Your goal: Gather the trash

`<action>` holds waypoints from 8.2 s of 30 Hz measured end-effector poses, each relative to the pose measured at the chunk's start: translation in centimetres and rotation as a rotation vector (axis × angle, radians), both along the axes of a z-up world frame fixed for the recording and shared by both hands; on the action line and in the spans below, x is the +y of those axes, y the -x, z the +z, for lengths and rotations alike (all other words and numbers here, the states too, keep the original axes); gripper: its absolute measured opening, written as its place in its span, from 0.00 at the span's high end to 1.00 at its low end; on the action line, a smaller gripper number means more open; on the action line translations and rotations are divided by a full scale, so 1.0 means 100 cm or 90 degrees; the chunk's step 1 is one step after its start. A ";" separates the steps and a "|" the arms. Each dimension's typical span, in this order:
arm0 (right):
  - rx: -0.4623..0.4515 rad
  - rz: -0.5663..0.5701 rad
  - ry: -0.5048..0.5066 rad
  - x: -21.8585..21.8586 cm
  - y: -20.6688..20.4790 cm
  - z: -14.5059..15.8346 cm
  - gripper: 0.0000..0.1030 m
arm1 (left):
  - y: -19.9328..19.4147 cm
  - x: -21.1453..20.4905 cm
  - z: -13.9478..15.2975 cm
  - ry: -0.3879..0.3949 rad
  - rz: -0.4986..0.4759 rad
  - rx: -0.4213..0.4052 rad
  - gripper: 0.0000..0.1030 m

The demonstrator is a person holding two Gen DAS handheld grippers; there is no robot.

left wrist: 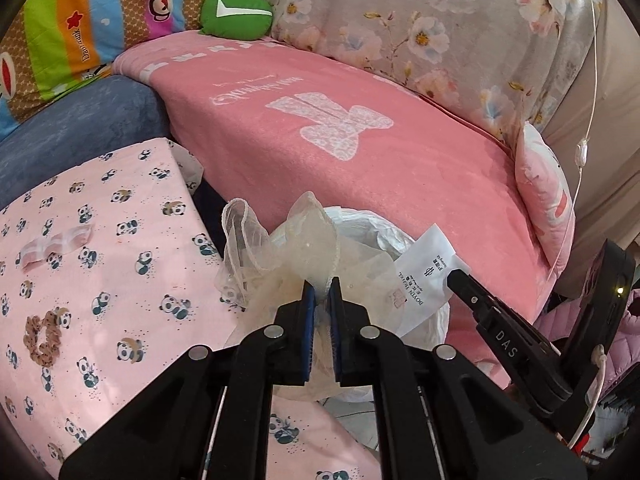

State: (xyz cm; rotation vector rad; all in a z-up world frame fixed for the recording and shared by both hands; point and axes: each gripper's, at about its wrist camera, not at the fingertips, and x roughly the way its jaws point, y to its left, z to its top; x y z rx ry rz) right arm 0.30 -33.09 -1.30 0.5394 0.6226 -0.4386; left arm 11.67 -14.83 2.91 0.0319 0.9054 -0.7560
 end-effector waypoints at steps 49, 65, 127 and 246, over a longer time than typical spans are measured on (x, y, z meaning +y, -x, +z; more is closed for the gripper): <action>0.026 0.131 0.043 0.103 -0.050 0.005 0.58 | -0.028 0.127 -0.026 -0.022 0.182 0.013 0.50; 0.057 0.228 0.060 0.187 -0.093 -0.007 0.55 | -0.056 0.233 -0.059 -0.018 0.307 0.064 0.46; 0.163 0.455 0.106 0.392 -0.340 -0.112 0.57 | -0.174 0.376 -0.127 -0.058 0.444 0.104 0.94; 0.101 0.097 0.107 0.057 -0.004 0.003 0.40 | 0.014 0.034 -0.020 -0.110 0.106 -0.060 0.43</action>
